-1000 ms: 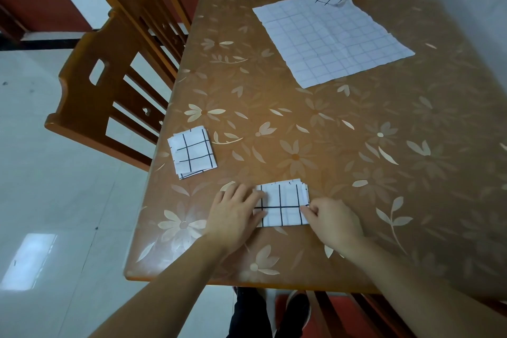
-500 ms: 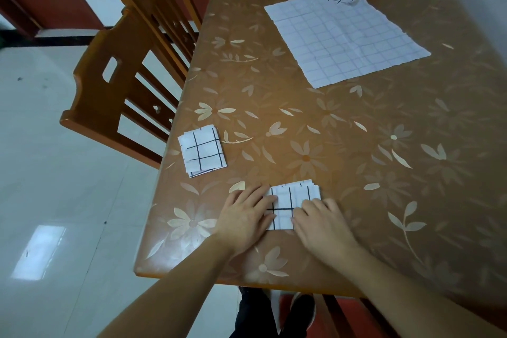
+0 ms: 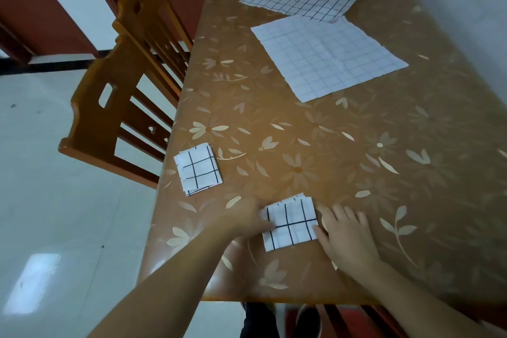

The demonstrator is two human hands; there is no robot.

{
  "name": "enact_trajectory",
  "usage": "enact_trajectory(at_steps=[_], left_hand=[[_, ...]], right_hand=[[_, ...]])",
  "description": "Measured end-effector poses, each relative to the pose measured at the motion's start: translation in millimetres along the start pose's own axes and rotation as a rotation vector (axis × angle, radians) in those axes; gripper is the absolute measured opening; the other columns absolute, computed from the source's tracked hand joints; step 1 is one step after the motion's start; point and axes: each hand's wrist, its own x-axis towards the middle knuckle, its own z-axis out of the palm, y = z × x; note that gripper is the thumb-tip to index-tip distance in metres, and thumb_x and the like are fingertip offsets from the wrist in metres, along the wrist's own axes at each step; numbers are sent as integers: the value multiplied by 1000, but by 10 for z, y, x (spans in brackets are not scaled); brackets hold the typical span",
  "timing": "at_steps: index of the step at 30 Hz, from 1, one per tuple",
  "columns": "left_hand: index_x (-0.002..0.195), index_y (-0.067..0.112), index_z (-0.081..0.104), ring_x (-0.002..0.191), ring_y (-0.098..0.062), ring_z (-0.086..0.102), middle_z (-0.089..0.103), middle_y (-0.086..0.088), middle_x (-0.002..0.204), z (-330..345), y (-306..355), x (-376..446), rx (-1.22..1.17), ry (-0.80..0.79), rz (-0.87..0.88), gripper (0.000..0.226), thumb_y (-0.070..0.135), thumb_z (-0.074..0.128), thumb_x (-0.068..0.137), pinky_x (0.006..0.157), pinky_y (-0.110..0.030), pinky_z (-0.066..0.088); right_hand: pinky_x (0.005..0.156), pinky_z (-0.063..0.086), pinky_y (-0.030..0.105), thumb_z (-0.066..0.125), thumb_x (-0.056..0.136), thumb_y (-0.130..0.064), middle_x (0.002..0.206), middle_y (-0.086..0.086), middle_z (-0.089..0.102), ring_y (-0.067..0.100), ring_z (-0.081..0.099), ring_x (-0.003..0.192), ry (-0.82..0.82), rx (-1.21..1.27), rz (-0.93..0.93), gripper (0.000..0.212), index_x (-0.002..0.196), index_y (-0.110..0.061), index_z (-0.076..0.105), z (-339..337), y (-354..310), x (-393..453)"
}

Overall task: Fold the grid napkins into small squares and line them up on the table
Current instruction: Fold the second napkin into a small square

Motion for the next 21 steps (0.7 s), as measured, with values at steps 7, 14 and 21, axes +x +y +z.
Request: enact_trajectory(at_steps=[7, 14, 21], left_hand=[[102, 17, 74, 88, -7, 71, 76, 7, 93, -191, -102, -631, -692, 129, -62, 24, 25, 78, 79, 84, -30, 57], [110, 19, 68, 96, -22, 71, 74, -1, 106, -769, -325, -1309, -1005, 402, -149, 24, 29, 68, 89, 89, -43, 56], [86, 16, 72, 77, -15, 64, 71, -2, 81, -1021, -1017, -1991, -935, 636, -104, 18, 29, 61, 93, 67, -28, 49]], right_hand=[[83, 54, 29, 55, 89, -52, 107, -11, 66, 7, 64, 95, -363, 1025, 314, 40, 118, -25, 60, -353, -246, 127], [54, 42, 19, 55, 96, -18, 62, -2, 64, 8, 52, 50, -259, 1258, 128, 16, 89, -9, 66, -994, -1147, 406], [51, 42, 18, 56, 95, -13, 56, -2, 58, 10, 51, 51, -164, 1324, 98, 17, 87, -5, 68, -1285, -2215, 423]])
